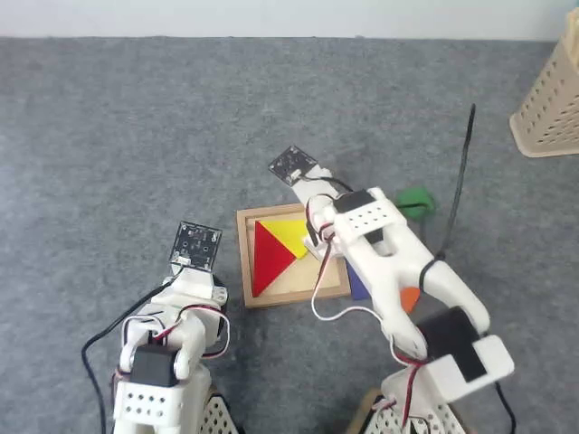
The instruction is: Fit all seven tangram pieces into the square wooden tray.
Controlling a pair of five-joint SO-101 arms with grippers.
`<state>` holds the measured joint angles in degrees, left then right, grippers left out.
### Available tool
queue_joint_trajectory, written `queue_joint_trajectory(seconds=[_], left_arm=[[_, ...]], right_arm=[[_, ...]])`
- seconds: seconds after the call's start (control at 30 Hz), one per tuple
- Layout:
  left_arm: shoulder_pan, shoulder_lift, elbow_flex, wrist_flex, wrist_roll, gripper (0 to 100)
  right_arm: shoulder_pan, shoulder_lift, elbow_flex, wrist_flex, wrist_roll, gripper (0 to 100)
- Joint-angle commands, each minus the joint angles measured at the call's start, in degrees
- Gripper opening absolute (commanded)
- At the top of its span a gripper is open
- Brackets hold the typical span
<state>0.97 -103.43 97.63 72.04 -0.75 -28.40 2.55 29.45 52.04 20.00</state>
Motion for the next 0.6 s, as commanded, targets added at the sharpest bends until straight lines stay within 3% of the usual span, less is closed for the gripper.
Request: queue_joint_trajectory(seconds=[0.0,0.3,0.47,0.57], left_arm=[[0.0,-1.14,-1.1,0.35,0.35,1],[0.0,-1.14,-1.1,0.35,0.35,1],[0.0,-1.14,-1.1,0.35,0.35,1],[0.0,-1.14,-1.1,0.35,0.35,1]], right_arm=[[-0.31,1.01,-6.24,-1.01,0.7,0.7],[-0.4,9.63,-9.93,-7.08,0.7,0.7],[-0.31,7.34,-9.67,-6.55,0.44,0.7],[0.13,1.98,-9.05,-4.09,-3.6,0.7]])
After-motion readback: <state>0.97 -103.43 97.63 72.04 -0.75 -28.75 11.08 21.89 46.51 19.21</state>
